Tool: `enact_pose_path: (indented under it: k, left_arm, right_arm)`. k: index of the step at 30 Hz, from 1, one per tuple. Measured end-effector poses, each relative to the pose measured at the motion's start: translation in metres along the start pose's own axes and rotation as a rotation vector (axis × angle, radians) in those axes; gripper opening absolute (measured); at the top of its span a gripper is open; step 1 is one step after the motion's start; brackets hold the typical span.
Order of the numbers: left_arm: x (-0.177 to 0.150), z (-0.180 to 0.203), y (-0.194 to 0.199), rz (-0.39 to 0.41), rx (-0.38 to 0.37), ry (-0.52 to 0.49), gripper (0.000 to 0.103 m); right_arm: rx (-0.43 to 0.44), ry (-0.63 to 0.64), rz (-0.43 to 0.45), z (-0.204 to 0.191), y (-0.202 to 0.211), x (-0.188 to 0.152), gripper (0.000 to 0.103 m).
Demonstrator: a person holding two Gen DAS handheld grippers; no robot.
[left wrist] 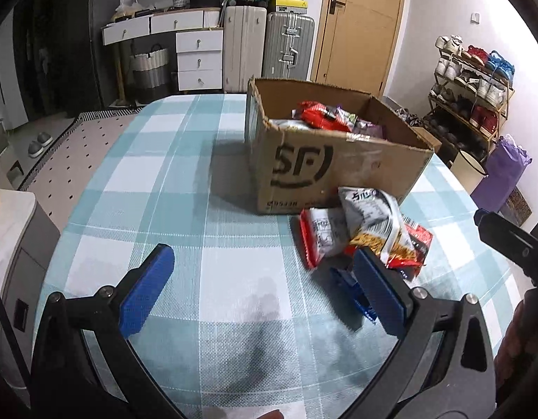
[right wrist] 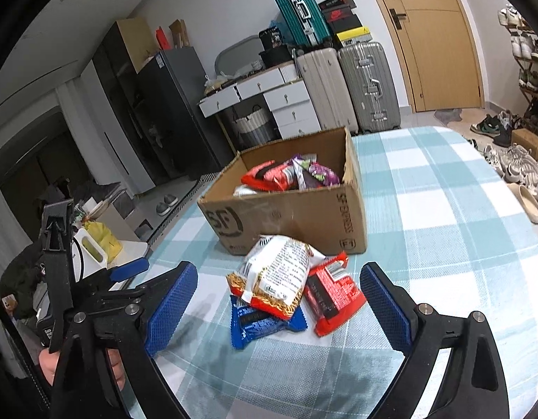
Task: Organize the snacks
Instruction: 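Lower the right gripper onto the white noodle-snack bag and close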
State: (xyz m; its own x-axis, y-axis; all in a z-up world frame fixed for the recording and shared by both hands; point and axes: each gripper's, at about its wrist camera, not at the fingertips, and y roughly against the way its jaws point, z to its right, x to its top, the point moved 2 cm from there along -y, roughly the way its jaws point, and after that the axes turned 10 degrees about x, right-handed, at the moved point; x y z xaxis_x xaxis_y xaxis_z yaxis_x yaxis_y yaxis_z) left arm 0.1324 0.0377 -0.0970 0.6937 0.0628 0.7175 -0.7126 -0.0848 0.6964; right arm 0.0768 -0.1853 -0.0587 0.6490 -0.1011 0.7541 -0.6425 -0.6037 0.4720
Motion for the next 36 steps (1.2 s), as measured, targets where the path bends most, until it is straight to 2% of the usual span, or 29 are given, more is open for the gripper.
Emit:
enact_pose_path:
  k: [16,33,35,36]
  left_arm:
    - [-0.017,-0.012,-0.024,-0.036,-0.015,0.014,0.102]
    - [-0.020,-0.029,-0.038,-0.062,-0.023,0.042,0.102]
    - [-0.022,-0.031,-0.037,-0.064,-0.022,0.045,0.102]
    - [-0.022,-0.032,-0.037,-0.064,-0.020,0.046,0.102]
  right_arm:
    - [0.026,-0.024,-0.106,0.019,-0.068,-0.009,0.096]
    - [0.022,0.015,-0.167,0.015,-0.127,0.001,0.096]
    - [0.010,0.022,-0.172,0.014,-0.132,0.001,0.092]
    - [0.012,0.024,-0.177,0.014,-0.135,0.000,0.083]
